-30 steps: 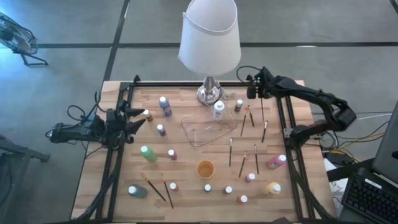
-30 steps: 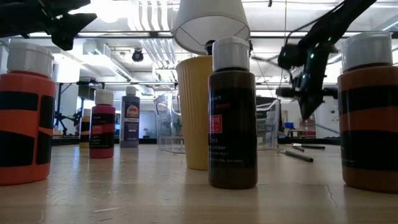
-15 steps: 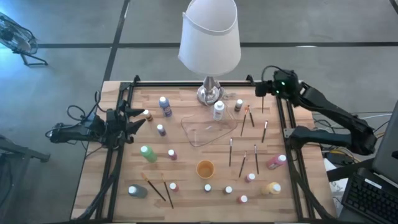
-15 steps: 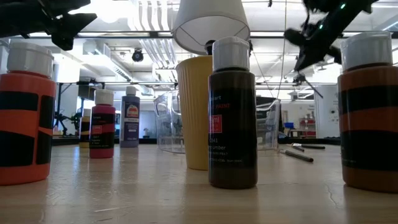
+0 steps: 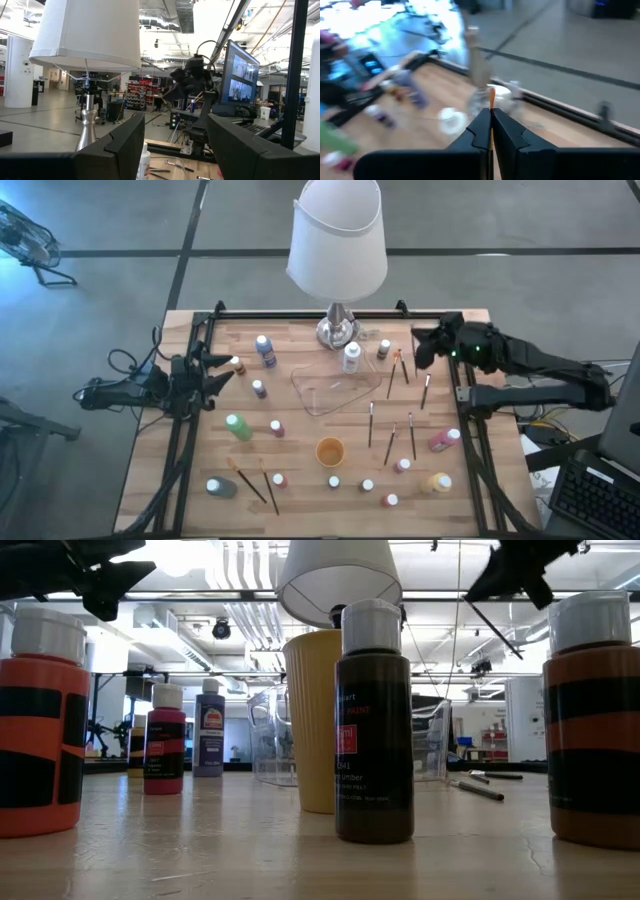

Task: Pick & Place Paint Supplies
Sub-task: Put the black paint brush into the yellow cup

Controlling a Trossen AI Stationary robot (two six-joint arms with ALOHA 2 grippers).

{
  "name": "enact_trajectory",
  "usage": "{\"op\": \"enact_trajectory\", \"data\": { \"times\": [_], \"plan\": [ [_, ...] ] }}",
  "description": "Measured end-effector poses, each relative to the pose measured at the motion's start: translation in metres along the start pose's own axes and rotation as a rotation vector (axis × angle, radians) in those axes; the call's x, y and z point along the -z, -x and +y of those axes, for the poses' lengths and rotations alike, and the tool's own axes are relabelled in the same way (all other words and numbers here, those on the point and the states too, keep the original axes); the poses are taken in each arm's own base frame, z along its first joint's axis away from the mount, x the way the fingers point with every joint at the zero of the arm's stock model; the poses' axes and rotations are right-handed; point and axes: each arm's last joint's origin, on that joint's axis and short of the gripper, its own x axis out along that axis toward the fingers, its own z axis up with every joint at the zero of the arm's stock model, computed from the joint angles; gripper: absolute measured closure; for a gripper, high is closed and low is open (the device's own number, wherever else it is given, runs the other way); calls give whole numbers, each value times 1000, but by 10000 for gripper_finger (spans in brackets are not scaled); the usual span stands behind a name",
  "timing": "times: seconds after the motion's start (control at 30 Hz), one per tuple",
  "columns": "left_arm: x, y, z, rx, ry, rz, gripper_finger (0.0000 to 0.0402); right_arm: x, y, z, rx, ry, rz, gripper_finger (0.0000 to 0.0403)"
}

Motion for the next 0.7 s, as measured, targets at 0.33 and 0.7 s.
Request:
{"op": "enact_trajectory", "data": {
  "times": [0.33,0.7],
  "plan": [
    [0,0,0,0,0,0,183,20,2,75,-270,179,-92,394],
    [0,0,0,0,0,0,183,58,-7,146,-433,309,-197,394]
  ]
}}
